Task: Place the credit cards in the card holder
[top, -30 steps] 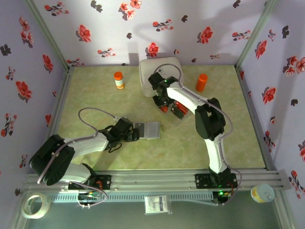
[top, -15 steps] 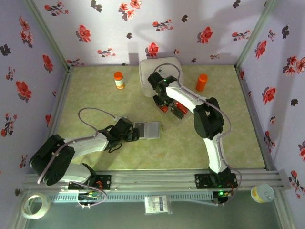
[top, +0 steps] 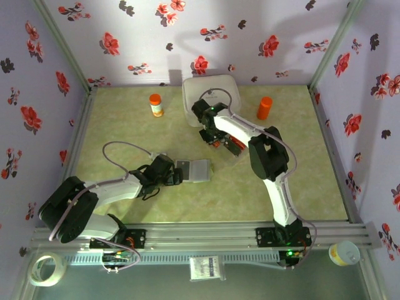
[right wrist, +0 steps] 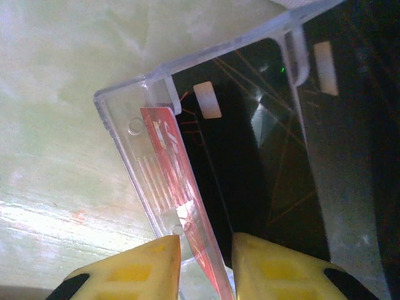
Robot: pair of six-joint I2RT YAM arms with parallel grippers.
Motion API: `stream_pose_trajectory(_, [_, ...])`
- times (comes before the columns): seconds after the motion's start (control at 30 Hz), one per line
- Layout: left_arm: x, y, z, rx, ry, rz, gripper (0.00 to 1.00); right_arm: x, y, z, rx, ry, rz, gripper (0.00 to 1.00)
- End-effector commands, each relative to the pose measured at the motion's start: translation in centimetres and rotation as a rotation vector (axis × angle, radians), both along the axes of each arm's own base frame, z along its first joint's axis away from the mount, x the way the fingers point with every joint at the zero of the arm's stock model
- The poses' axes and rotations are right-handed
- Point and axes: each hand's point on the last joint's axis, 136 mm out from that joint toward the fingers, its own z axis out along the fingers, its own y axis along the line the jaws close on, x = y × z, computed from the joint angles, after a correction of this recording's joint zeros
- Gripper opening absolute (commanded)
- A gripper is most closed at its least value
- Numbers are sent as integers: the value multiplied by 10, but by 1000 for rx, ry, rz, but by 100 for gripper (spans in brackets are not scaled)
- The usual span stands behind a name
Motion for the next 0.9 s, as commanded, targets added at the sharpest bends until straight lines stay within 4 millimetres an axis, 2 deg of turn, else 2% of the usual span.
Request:
stream_pose_trajectory(0.0, [-18,28,-28,98,76,42,98,-4,3,0,-11,25,27,25])
stream_pose_trajectory(0.27, [-18,27,-28,98,76,41,98,-2,6,11,11,7,29,25])
stream_pose_trajectory(0.53, [-19,28,-29,98,79,41,98,1,10,7,36,20,18,24])
stream_pose_trajectory(0.67, [-19,28,-29,97,78,41,98,1,10,6,47,27,11,21])
stream_pose_trajectory(0.87, [-19,28,-29,98,80,41,98,1,9,11,49,23,20,10])
